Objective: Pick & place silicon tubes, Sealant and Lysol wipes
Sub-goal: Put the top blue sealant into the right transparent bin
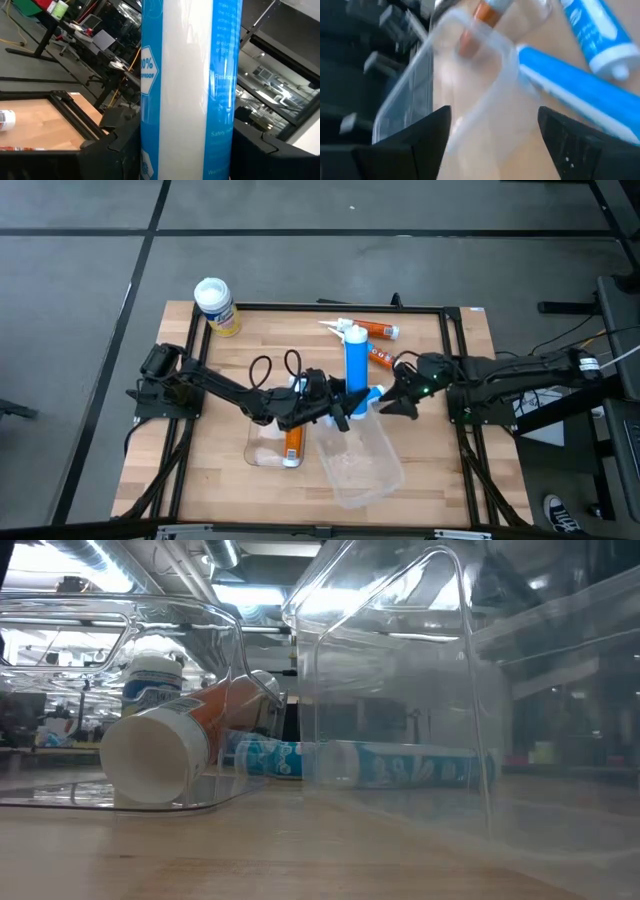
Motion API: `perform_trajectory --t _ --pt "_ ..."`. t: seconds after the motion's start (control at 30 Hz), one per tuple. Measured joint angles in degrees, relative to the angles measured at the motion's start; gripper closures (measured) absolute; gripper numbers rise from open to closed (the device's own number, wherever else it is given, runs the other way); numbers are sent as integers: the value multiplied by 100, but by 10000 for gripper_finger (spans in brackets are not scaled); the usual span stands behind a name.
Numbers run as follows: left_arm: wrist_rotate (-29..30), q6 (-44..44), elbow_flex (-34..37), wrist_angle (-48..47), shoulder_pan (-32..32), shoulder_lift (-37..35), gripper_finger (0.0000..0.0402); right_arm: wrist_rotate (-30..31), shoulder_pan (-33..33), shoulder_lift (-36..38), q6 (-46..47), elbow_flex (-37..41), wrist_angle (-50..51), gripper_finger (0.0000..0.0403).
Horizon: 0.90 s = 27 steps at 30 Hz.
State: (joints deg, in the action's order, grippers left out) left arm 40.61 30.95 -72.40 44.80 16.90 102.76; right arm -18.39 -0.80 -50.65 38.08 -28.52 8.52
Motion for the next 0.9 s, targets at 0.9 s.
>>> perform_trajectory --t 0.9 --pt "1530 895 -2 -603 859 0 193 722 -118 194 -563 -100 2461 105"
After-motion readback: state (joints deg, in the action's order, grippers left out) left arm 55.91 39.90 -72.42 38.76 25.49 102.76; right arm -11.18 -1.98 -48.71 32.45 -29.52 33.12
